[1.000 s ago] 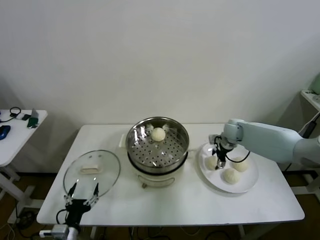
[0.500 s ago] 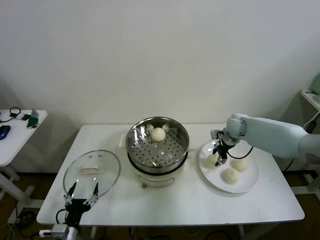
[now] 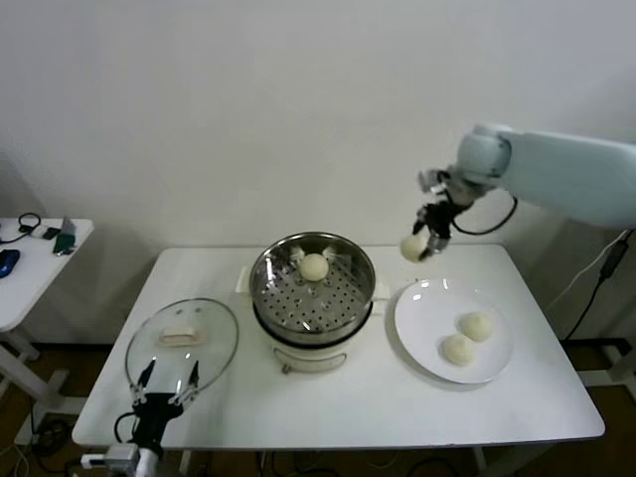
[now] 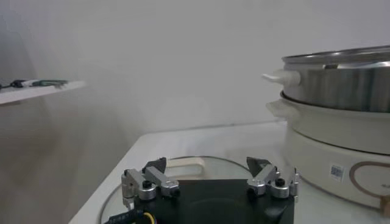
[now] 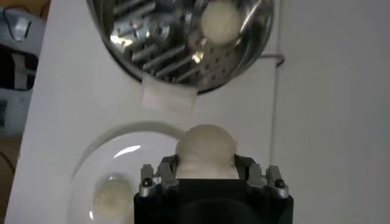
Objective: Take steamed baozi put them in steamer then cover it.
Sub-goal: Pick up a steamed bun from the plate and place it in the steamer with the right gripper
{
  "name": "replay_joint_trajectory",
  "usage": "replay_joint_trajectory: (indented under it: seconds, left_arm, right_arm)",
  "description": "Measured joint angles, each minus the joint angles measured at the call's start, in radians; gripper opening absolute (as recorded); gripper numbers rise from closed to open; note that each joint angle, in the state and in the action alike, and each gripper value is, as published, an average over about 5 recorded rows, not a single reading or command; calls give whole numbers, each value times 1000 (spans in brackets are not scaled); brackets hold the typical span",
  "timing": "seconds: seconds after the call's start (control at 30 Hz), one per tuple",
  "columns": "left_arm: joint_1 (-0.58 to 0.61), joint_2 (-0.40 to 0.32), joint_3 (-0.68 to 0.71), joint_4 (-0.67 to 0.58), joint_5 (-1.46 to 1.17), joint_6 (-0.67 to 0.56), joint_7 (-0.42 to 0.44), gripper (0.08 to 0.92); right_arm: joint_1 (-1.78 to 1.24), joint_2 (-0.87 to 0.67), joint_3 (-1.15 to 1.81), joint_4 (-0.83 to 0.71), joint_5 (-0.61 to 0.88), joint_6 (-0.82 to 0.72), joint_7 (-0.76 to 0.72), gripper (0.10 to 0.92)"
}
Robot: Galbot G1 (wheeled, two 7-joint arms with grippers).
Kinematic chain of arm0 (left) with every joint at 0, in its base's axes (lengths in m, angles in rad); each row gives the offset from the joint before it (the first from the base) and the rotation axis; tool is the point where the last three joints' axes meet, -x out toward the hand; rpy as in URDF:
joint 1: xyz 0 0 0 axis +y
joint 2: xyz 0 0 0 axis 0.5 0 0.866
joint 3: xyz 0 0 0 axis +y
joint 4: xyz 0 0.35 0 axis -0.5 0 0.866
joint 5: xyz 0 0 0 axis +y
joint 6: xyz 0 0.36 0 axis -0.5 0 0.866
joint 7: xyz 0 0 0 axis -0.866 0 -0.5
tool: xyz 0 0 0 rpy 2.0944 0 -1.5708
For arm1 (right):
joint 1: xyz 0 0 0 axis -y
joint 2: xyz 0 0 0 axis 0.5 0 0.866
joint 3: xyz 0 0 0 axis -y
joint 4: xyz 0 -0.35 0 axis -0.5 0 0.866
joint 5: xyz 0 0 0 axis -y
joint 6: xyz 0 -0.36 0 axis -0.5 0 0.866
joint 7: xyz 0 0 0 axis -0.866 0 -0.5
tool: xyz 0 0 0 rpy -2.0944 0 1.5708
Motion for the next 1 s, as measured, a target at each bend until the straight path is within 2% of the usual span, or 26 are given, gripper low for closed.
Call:
replay_joint_trajectory:
  seconds: [0.43, 1.0]
  left_arm:
    - [1, -3, -12, -23, -5, 4, 0, 823]
    - [15, -12, -17, -44, -8, 3, -2, 823]
  right_arm:
    - [-12, 219, 62, 45, 68, -55, 62, 635]
    - [-251, 399, 78, -70, -58, -101, 188, 636]
